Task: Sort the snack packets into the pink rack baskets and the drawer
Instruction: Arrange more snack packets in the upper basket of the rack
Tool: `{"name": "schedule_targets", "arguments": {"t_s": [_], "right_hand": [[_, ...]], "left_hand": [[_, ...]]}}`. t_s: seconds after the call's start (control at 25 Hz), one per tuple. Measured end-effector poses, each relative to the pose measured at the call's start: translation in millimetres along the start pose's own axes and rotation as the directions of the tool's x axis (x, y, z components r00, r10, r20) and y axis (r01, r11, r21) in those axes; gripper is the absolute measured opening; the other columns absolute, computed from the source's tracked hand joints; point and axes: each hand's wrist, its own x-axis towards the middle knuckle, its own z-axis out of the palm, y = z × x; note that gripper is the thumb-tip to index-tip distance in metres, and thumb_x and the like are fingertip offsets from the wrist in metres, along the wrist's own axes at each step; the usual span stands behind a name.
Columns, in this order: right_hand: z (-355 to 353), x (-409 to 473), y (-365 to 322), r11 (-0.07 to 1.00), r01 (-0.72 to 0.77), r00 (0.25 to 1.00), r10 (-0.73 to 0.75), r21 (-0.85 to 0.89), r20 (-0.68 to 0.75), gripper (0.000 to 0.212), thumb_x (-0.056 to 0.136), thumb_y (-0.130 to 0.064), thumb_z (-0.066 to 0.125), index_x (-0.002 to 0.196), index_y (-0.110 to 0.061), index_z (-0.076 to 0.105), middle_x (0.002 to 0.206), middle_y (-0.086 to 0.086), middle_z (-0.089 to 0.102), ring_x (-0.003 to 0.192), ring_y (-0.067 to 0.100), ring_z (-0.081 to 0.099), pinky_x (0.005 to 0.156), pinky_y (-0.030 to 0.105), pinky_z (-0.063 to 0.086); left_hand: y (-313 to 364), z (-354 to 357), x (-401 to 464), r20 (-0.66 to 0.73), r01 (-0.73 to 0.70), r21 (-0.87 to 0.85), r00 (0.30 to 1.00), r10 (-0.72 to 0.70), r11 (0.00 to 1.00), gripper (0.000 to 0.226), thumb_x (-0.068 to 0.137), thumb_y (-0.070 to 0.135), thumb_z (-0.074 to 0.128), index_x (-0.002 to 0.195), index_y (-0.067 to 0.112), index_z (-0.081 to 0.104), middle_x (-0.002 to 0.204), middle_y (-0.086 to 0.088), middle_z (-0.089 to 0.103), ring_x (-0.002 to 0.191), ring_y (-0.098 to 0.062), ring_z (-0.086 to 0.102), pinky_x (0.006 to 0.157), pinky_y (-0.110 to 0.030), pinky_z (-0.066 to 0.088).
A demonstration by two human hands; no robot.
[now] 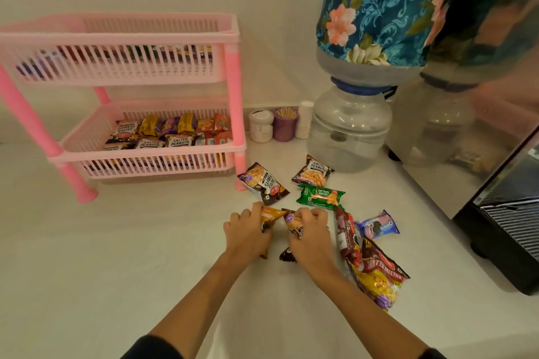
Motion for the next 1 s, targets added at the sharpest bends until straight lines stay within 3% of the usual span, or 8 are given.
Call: {"name": "schedule_targets", "arguments": {"t_s": [0.08,0.2,0.32,0.48,0.6,0.72,0.84,1.0], "right_hand": [[-7.0,4.4,-14.4,0.992,0.042,0.997,-0.034,0.121,-0.069,0.042,0.077,-0.011,0.066,0.116,-0.019,0.053,0.124,0.006,0.037,0.103,0.023,0.054,0.081,0.031,0.052],[-23.3,16.0,-50.7,0.938,0.202,0.964,-0.14,0.281,-0.226,0.039,0.074,-0.006,0.068,0.111,-0.012,0.057,0.117,0.006,0.042,0.103,0.01,0.048,0.087,0.019,0.044],[-50.7,34.4,-103.6,0.867,0.349,0.919,-0.243,0.355,-0.309,0.031,0.077,-0.015,0.066,0.108,-0.017,0.059,0.111,0.001,0.044,0.101,-0.016,0.04,0.083,-0.005,0.028],[-87.9,72.3,-193.9,0.811,0.428,0.884,-0.285,0.399,-0.37,0.029,0.08,-0.019,0.066,0.106,-0.026,0.056,0.108,-0.004,0.044,0.092,-0.006,0.043,0.081,-0.004,0.03],[-111.0,105.4,-263.4,0.737,0.53,0.826,-0.338,0.419,-0.45,0.029,0.079,-0.018,0.065,0.105,-0.026,0.054,0.106,-0.001,0.046,0.089,-0.014,0.041,0.078,-0.005,0.029],[-122.8,145.0,-322.8,0.695,0.588,0.789,-0.377,0.415,-0.486,0.025,0.08,-0.02,0.064,0.104,-0.021,0.056,0.105,0.001,0.047,0.086,-0.005,0.043,0.072,-0.004,0.031],[-117.7,191.7,-372.4,0.725,0.547,0.828,-0.392,0.419,-0.402,0.024,0.08,-0.024,0.064,0.103,-0.019,0.056,0.104,0.001,0.041,0.087,0.01,0.048,0.067,-0.001,0.038],[-87.9,244.9,-422.0,0.824,0.419,0.908,-0.376,0.381,-0.186,0.022,0.076,-0.028,0.065,0.092,-0.016,0.055,0.103,0.005,0.041,0.08,0.029,0.063,0.069,0.041,0.057]], "left_hand": [[-1.3,-21.9,-1.2,0.008,-0.01,-0.258,1.0,0.013,0.966,0.049,0.087,0.029,0.053,0.134,0.026,0.038,0.125,-0.005,0.056,0.108,-0.023,0.054,0.085,-0.036,0.047],[-2.1,-72.4,1.0,-0.113,-0.099,-0.396,0.992,0.059,0.913,0.051,0.086,0.028,0.053,0.135,0.031,0.04,0.128,-0.001,0.052,0.111,-0.021,0.055,0.089,-0.034,0.047],[-0.5,-139.6,11.6,-0.308,-0.236,-0.362,0.943,0.124,0.902,0.051,0.086,0.034,0.051,0.135,0.034,0.039,0.128,0.002,0.05,0.113,-0.019,0.053,0.086,-0.032,0.044],[-3.1,-244.2,32.8,-0.497,-0.33,-0.312,0.856,0.143,0.891,0.054,0.083,0.043,0.039,0.135,0.028,0.044,0.127,-0.001,0.053,0.111,-0.017,0.051,0.086,-0.031,0.039],[-6.9,-322.0,57.0,-0.587,-0.363,-0.267,0.796,0.148,0.893,0.053,0.082,0.044,0.036,0.13,0.024,0.049,0.121,-0.001,0.057,0.105,-0.017,0.053,0.081,-0.031,0.039],[-20.8,-390.3,94.5,-0.617,-0.347,-0.226,0.774,0.142,0.91,0.051,0.081,0.046,0.034,0.123,0.023,0.052,0.109,-0.003,0.059,0.095,-0.02,0.056,0.073,-0.032,0.041],[-54.3,-439.5,141.3,-0.575,-0.213,-0.155,0.814,0.087,0.965,0.043,0.085,0.046,0.033,0.116,0.02,0.051,0.104,-0.008,0.06,0.09,-0.026,0.056,0.07,-0.033,0.038],[-116.2,-459.6,199.4,-0.267,0.061,0.071,0.963,-0.04,0.996,0.052,0.094,0.048,0.032,0.128,0.01,0.042,0.125,-0.02,0.054,0.105,-0.034,0.053,0.08,-0.038,0.041]]}}
